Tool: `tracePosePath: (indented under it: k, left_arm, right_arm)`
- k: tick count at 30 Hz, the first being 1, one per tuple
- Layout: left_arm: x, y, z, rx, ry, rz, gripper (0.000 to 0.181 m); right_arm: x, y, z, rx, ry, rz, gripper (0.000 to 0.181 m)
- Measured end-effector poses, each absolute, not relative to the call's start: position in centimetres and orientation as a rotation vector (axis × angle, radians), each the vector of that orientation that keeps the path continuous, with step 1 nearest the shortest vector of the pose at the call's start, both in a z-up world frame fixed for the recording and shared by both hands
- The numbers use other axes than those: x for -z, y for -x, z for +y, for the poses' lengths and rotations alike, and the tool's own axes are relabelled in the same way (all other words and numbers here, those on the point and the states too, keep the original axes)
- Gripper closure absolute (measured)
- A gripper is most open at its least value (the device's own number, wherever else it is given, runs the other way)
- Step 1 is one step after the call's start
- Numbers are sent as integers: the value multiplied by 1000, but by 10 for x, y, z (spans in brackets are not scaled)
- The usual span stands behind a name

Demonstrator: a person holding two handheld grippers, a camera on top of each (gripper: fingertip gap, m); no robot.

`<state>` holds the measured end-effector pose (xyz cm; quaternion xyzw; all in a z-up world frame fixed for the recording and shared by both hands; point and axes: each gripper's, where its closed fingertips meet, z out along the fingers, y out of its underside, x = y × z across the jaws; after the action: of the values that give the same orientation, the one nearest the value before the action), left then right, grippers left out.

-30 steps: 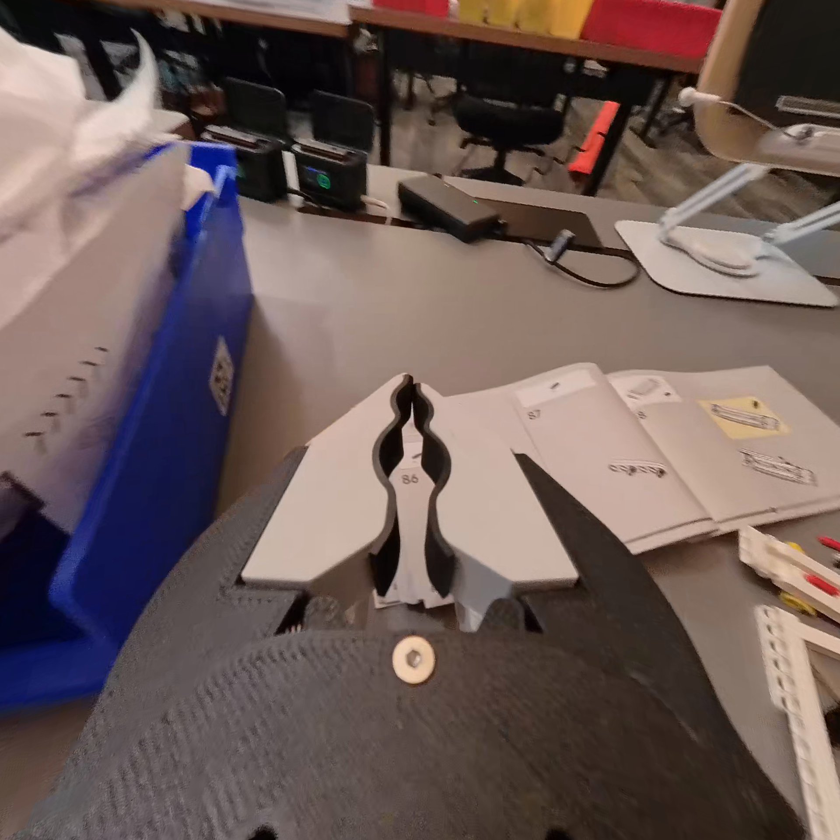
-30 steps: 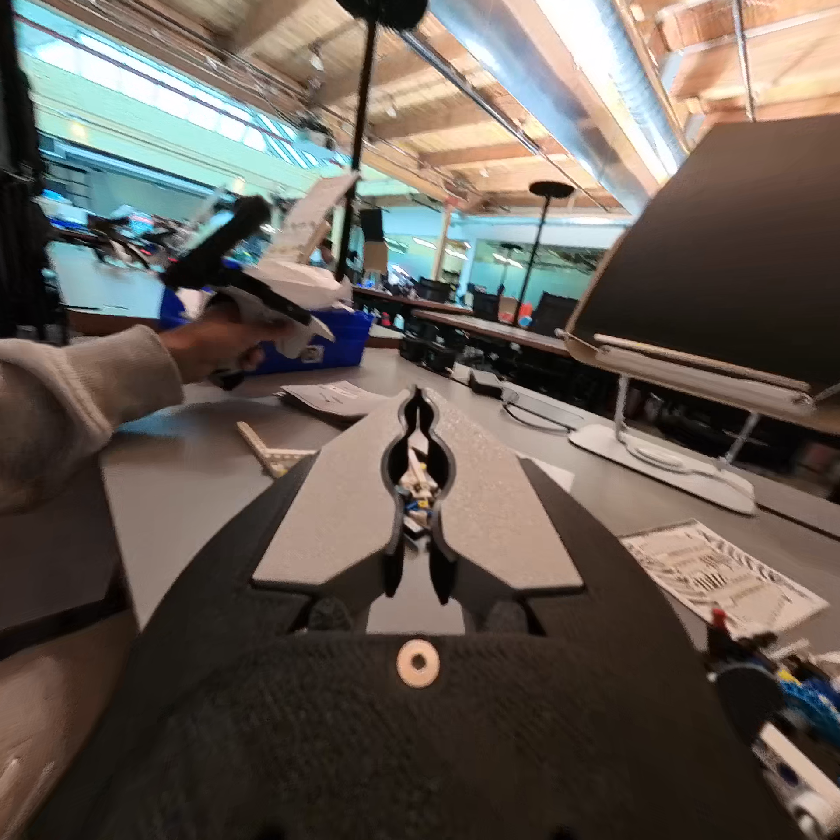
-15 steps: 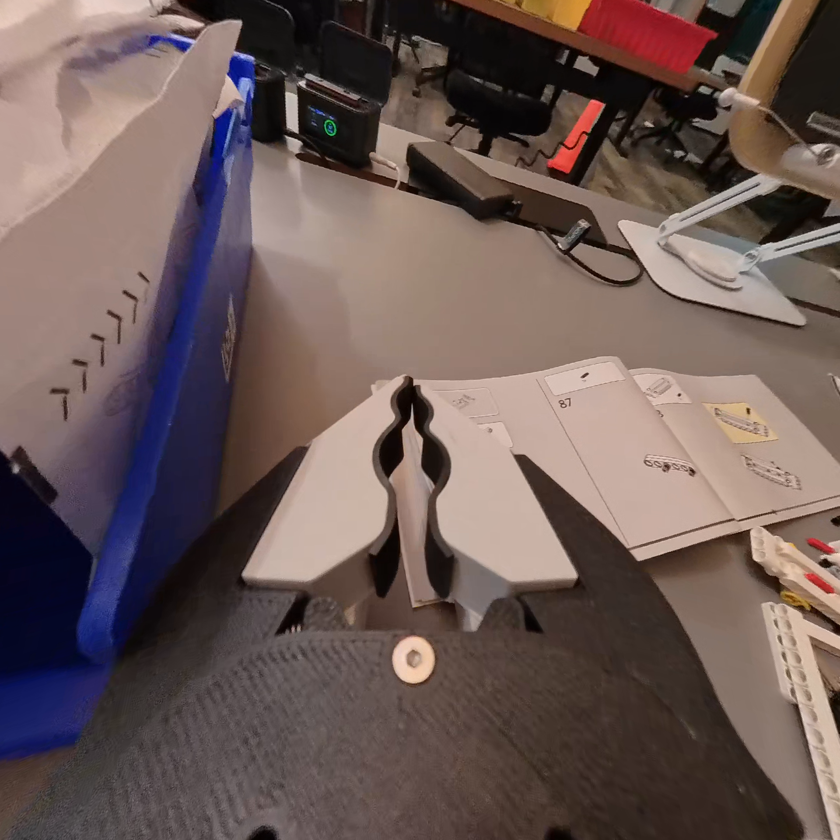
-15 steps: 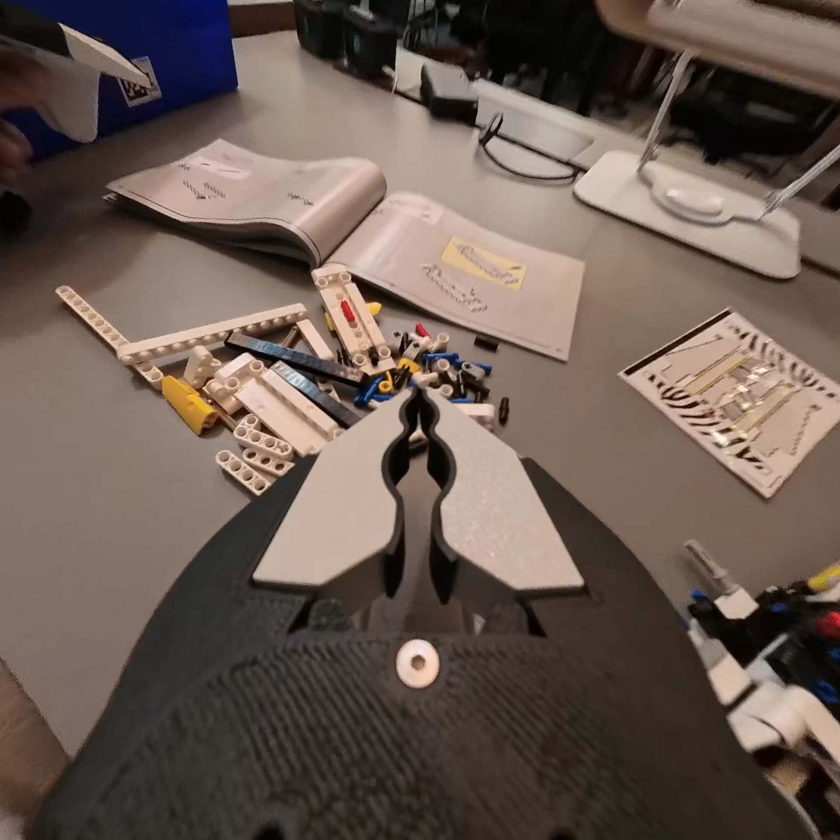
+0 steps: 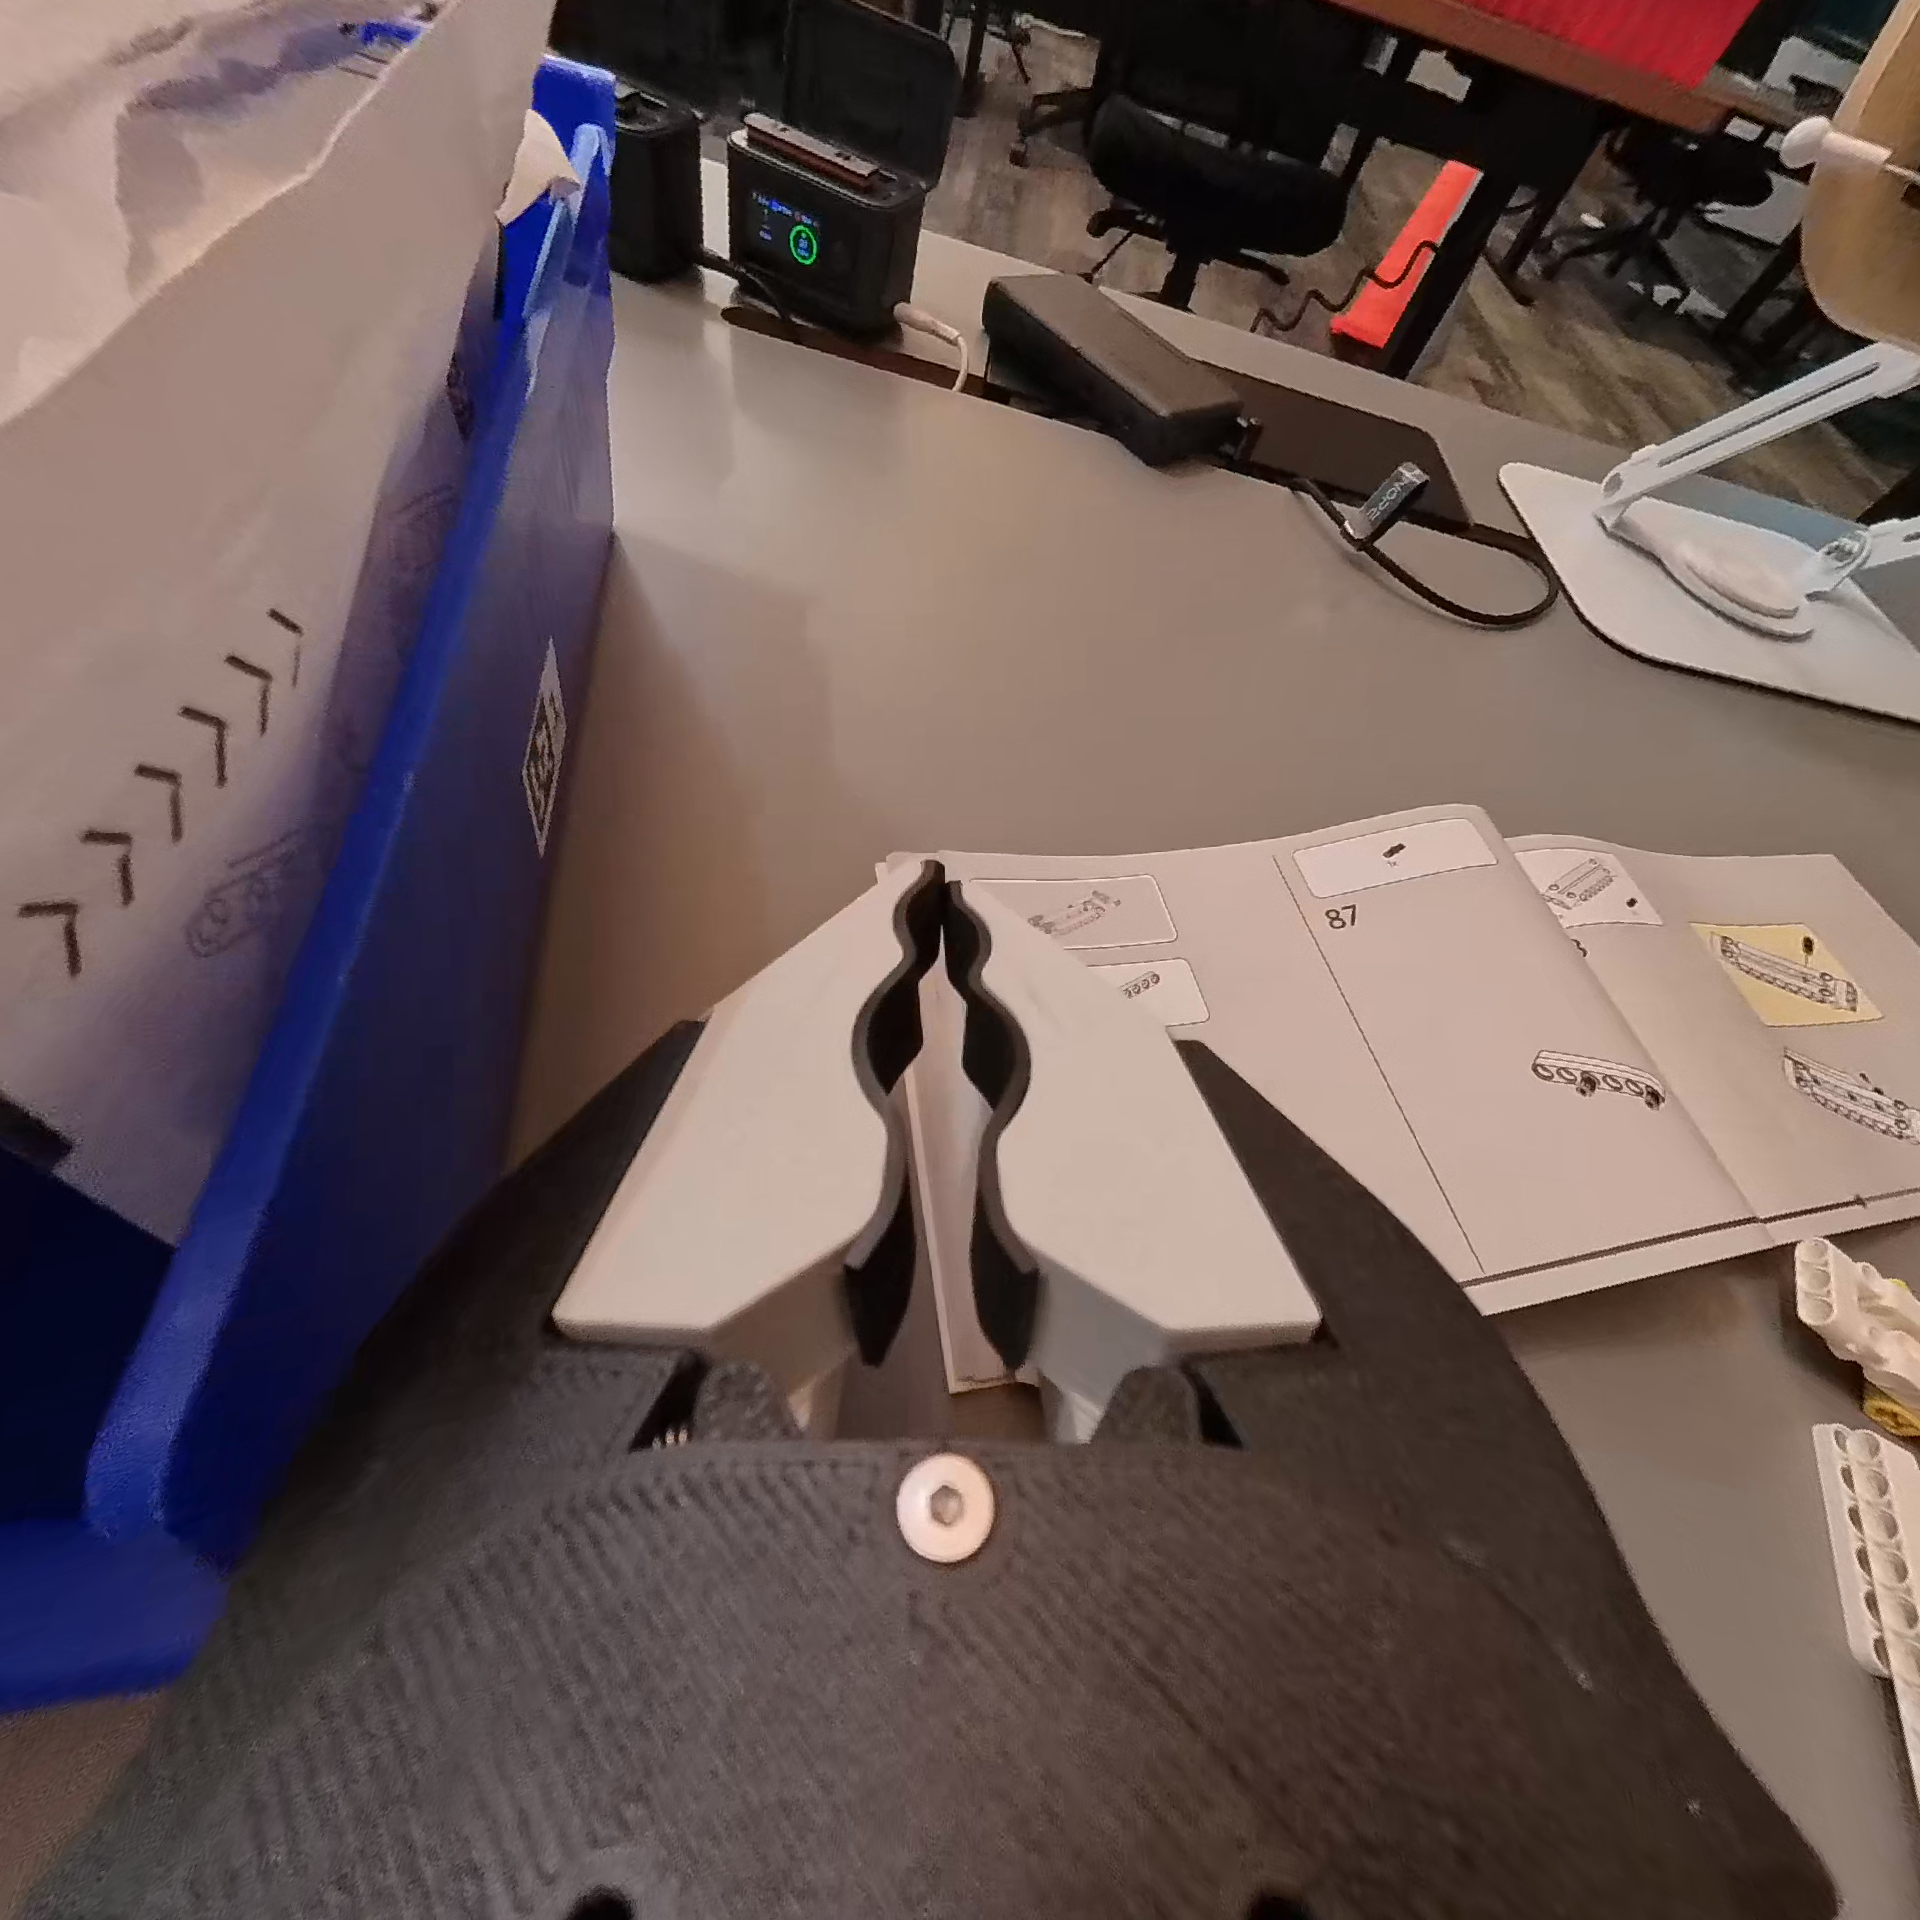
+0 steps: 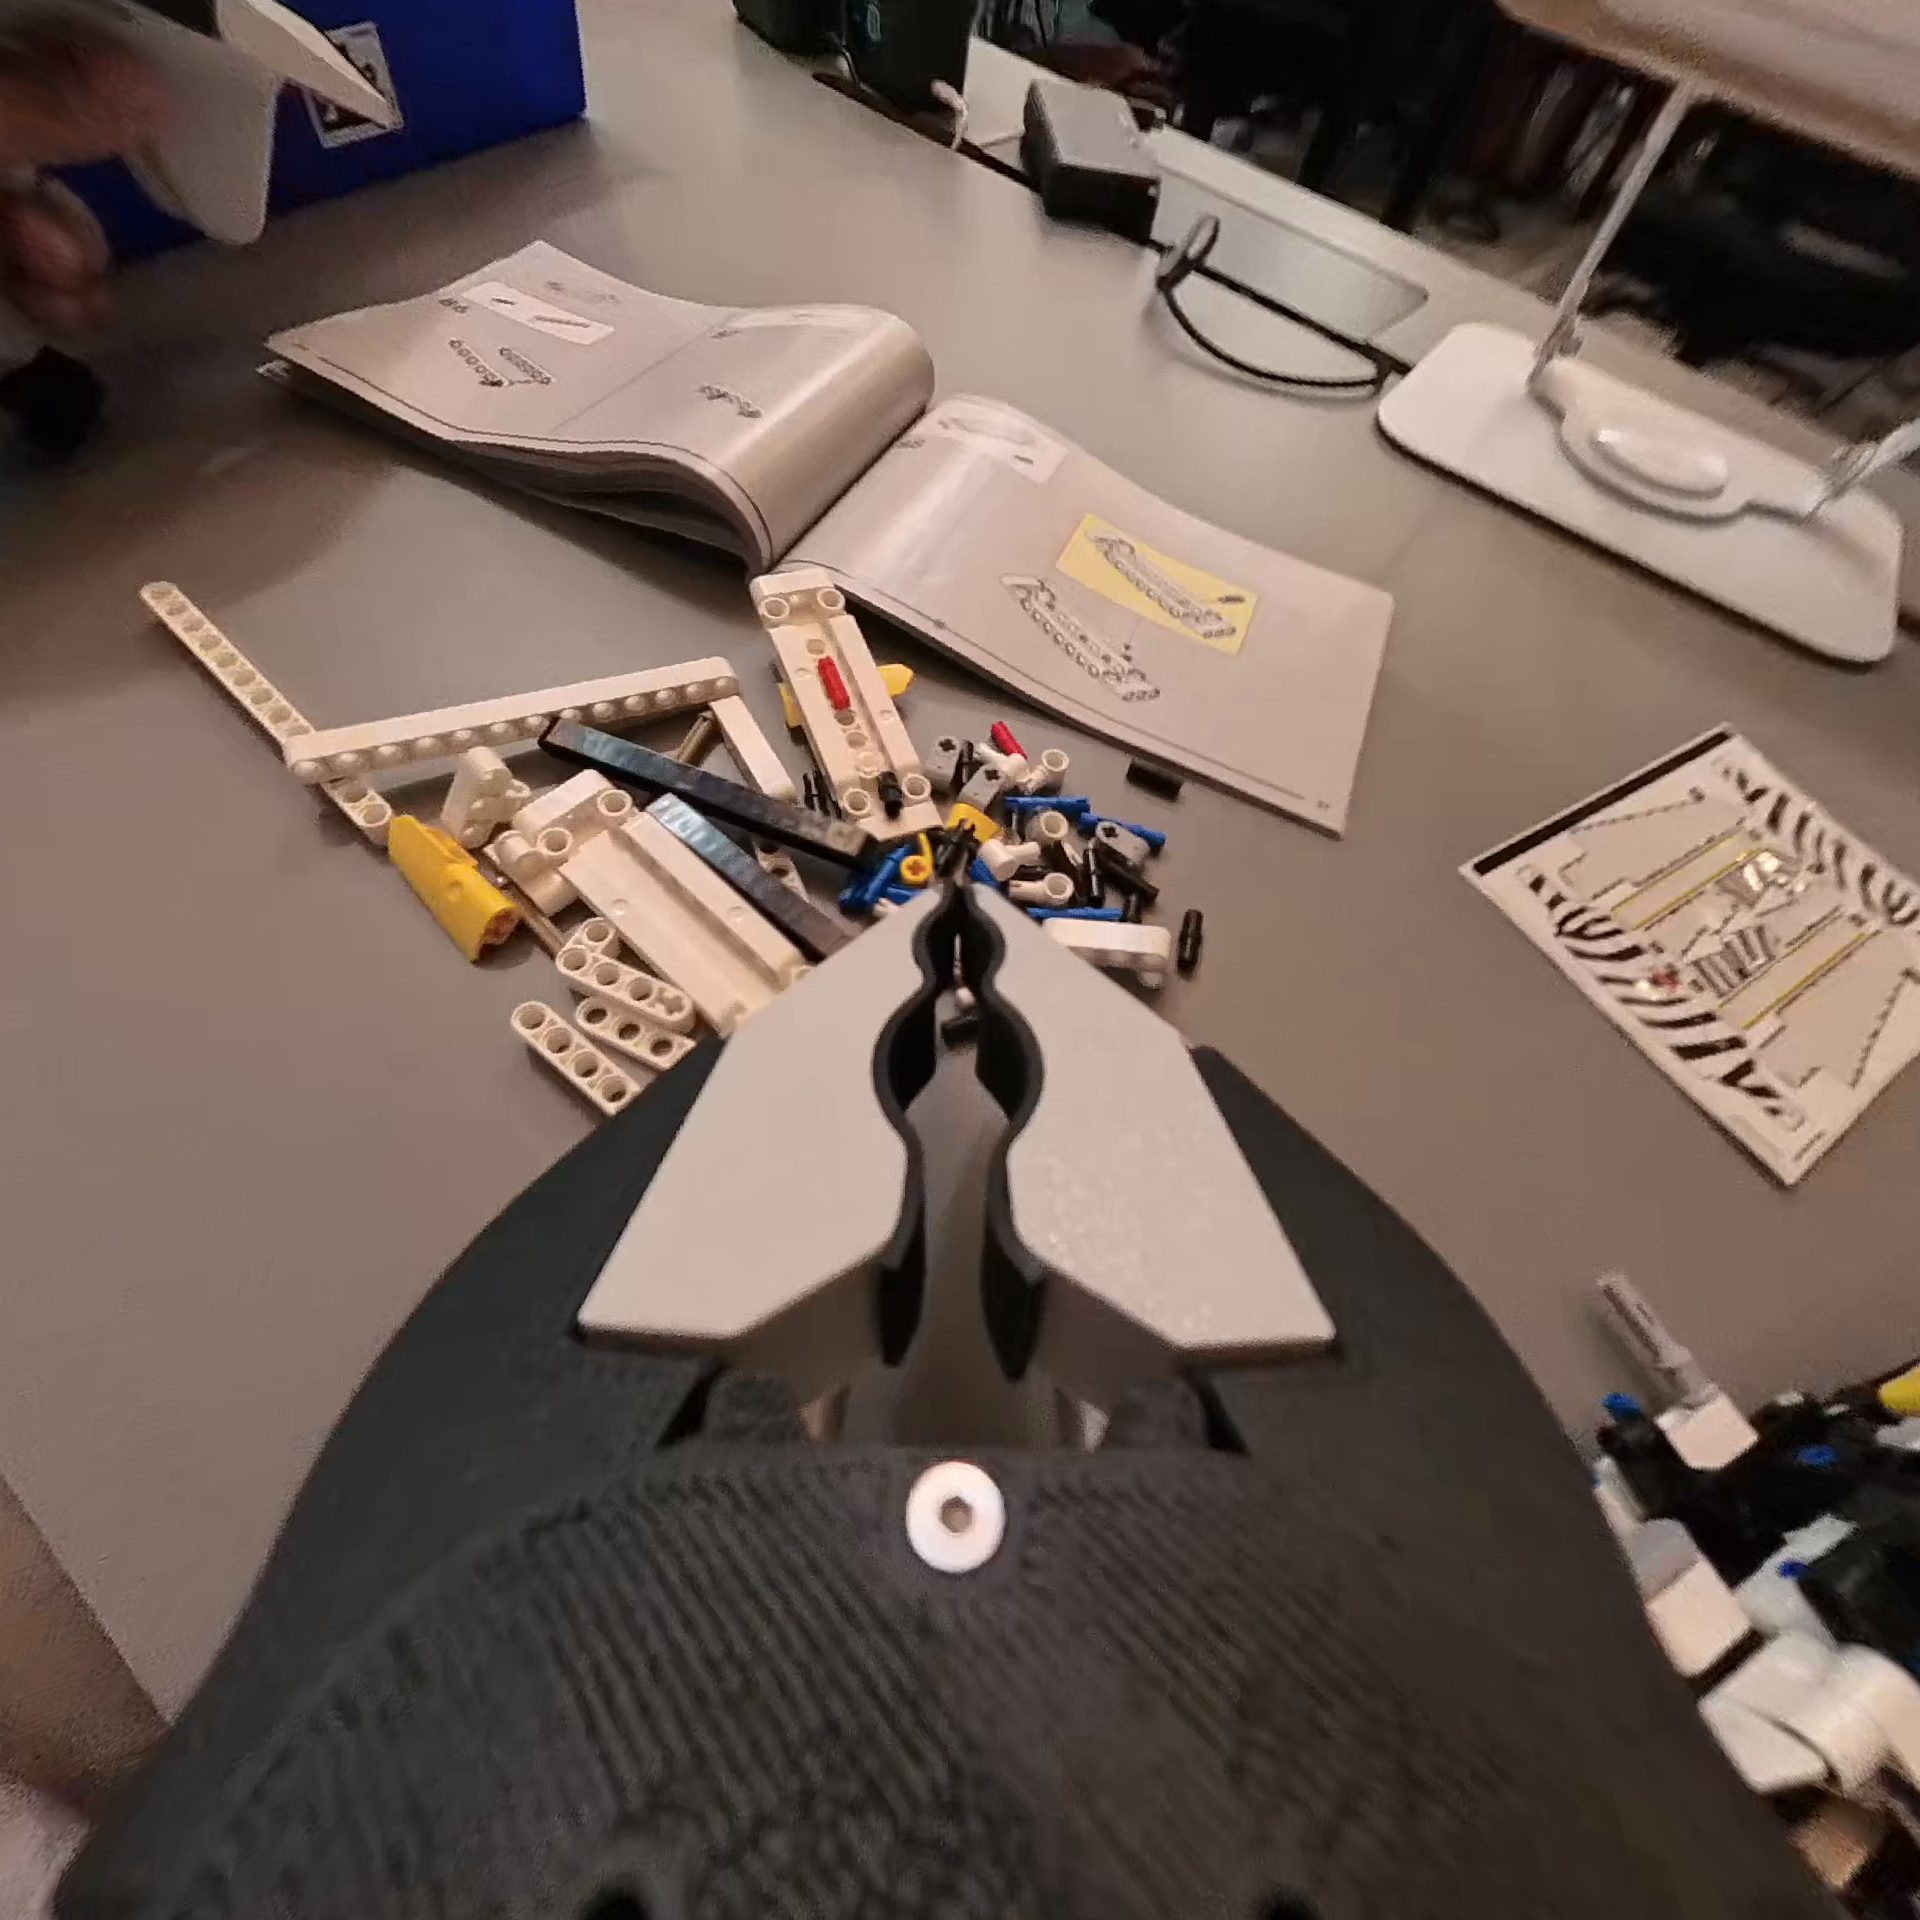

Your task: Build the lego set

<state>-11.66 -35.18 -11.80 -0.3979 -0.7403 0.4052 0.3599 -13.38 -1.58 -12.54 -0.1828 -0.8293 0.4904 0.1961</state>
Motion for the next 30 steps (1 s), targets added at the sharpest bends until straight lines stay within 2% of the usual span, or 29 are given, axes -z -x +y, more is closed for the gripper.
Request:
tracePosePath:
  k: [6,13,30]
  left_arm:
    - [120,117,-351,-1059,1034,-1932,181]
    - [120,119,-348,-1079,1080,-1924,181]
    - [119,126,-339,-992,1087,-1865,181]
  right_arm:
    - [117,128,-16,-1451,470,-2299,181]
    - [115,133,-13,-1623,636,-2381,181]
    - [123,125,-20,-1556,547,-2443,181]
